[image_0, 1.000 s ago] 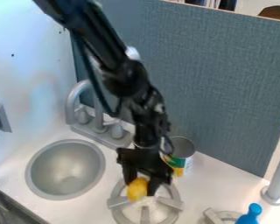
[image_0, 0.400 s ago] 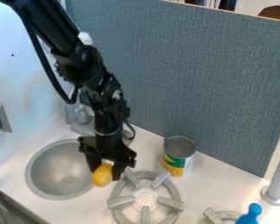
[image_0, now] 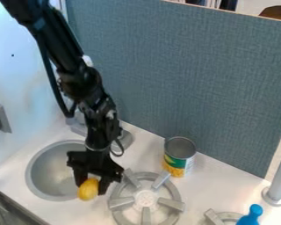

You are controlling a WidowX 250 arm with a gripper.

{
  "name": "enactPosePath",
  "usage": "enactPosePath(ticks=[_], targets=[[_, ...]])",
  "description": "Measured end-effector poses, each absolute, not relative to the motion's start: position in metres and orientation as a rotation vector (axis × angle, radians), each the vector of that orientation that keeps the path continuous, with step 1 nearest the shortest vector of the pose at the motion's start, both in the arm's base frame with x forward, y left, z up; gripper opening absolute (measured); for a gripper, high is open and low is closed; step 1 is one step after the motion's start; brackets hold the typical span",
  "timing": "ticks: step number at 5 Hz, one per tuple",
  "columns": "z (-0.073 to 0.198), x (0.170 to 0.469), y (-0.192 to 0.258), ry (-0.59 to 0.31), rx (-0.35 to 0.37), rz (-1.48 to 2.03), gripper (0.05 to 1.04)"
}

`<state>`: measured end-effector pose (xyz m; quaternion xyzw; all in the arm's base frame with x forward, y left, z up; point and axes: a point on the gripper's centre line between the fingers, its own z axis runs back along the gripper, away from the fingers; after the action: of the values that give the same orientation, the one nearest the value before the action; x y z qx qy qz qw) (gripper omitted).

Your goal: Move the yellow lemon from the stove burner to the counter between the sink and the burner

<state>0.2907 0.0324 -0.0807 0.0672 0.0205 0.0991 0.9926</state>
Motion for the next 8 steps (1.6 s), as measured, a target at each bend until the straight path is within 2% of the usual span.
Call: enactPosePath(ticks=[2, 3, 4, 5, 7, 8], targets=[[-0.11, 0.286, 0.037, 0.098, 0.17, 0.208, 0.694], [-0.112, 0.284, 0.04, 0.105, 0.19, 0.212, 0.764], [-0.112, 0.281, 0.043, 0.13, 0.15, 0.216, 0.983], [-0.112, 0.27, 0.043, 0.162, 0.031, 0.196, 0.996], [-0.054, 0.279, 0.022, -0.022, -0.117, 0.137, 0.999], [-0.034, 0.281, 0.012, -0.07, -0.146, 0.11, 0.998]])
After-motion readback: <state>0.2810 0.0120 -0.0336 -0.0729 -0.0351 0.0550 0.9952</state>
